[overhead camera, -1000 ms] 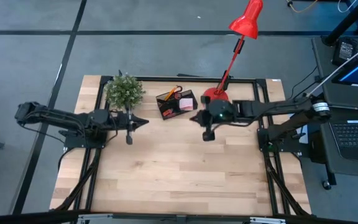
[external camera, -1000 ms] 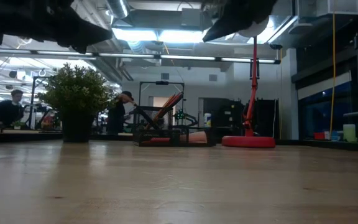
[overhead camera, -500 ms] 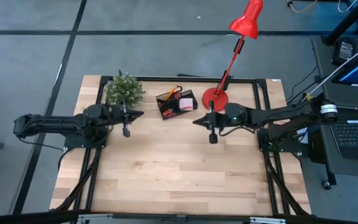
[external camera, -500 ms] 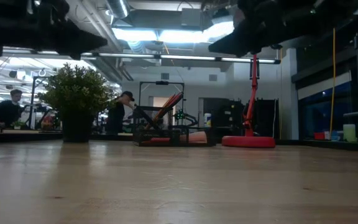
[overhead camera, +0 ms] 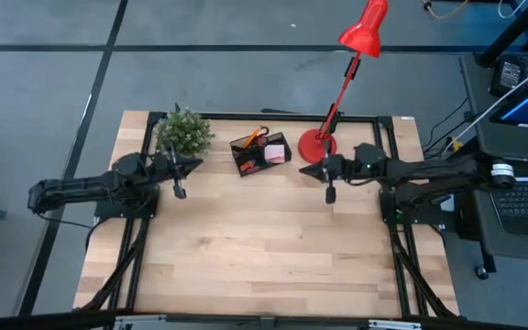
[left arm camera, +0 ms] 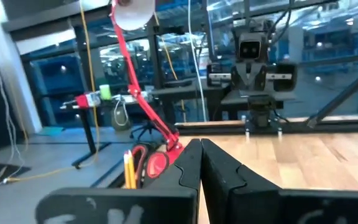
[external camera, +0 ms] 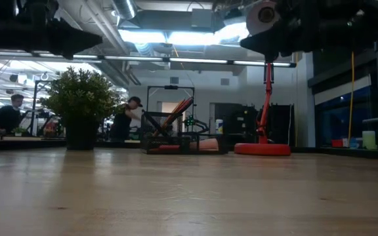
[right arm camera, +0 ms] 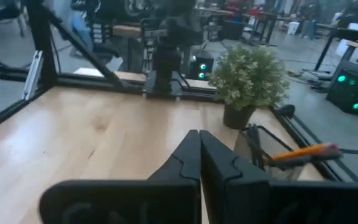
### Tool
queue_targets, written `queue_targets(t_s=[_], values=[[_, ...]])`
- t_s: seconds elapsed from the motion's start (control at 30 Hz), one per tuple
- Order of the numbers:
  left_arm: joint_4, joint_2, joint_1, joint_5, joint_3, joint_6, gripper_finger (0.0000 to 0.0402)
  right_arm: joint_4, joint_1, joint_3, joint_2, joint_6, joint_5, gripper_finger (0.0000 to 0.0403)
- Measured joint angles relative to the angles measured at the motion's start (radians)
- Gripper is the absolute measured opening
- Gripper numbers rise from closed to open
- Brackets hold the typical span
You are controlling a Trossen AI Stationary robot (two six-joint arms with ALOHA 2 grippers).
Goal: Pick and place office supplies into organizer
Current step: Return to Home Position
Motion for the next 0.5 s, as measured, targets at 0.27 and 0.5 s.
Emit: queue_targets(t_s=[0.27,0.5], values=[[0.0,-0.124,0.0,-0.056,-0.092,-0.014,0.0002,0.053,-0.067,-0.094,-0.082,0.003,-0.006,0.0001],[-0.113,-0.159,0.0,-0.057,-0.092,-0.033,0.0002,0.052,-0.127,-0.194,-0.208,0.055,-0.083,0.0001]])
